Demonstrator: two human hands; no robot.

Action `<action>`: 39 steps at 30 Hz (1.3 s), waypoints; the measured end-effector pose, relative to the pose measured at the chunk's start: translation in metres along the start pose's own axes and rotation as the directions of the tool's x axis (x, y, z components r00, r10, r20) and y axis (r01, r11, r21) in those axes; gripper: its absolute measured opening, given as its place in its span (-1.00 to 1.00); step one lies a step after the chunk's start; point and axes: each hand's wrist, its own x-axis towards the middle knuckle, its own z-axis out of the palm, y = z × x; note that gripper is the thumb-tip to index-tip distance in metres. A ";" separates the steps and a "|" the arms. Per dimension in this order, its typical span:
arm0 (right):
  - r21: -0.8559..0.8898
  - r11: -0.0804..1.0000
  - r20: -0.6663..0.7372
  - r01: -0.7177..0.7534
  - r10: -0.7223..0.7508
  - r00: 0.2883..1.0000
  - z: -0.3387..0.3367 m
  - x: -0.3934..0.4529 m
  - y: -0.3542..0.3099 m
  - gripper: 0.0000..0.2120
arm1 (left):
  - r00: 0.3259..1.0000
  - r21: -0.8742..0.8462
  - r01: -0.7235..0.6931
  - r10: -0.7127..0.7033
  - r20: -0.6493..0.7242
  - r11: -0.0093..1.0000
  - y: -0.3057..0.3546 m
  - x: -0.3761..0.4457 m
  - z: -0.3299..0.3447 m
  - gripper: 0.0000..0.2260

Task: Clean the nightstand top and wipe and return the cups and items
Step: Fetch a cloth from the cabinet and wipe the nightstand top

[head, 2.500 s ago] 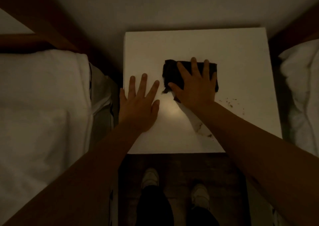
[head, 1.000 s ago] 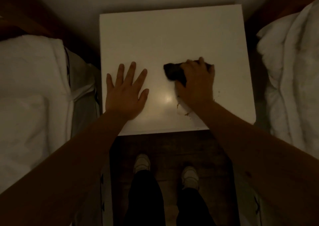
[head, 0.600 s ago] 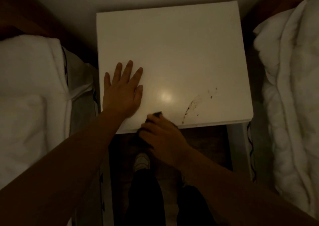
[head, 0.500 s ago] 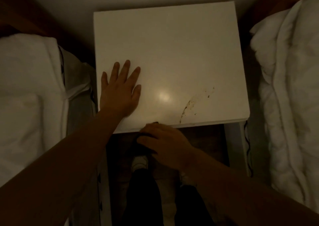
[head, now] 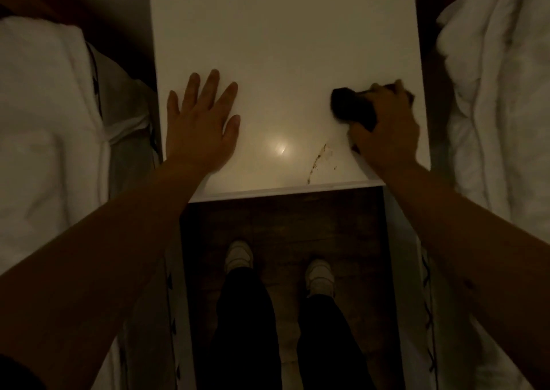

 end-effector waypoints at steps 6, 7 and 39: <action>0.166 0.936 0.094 0.310 -0.328 0.940 0.025 -0.070 -0.075 -0.82 | 1.000 -0.020 0.005 -0.005 0.012 1.000 0.000 -0.001 -0.003 -0.49; 0.269 0.905 0.109 0.331 -0.370 0.923 0.027 -0.082 -0.084 -0.79 | 1.000 -0.015 0.006 -0.006 0.012 1.000 0.000 -0.001 -0.003 -0.49; -0.077 0.955 -0.190 0.287 -0.297 0.936 0.094 -0.114 -0.093 -0.48 | 0.985 -0.177 0.170 -0.162 0.060 0.969 0.006 -0.106 0.003 -0.53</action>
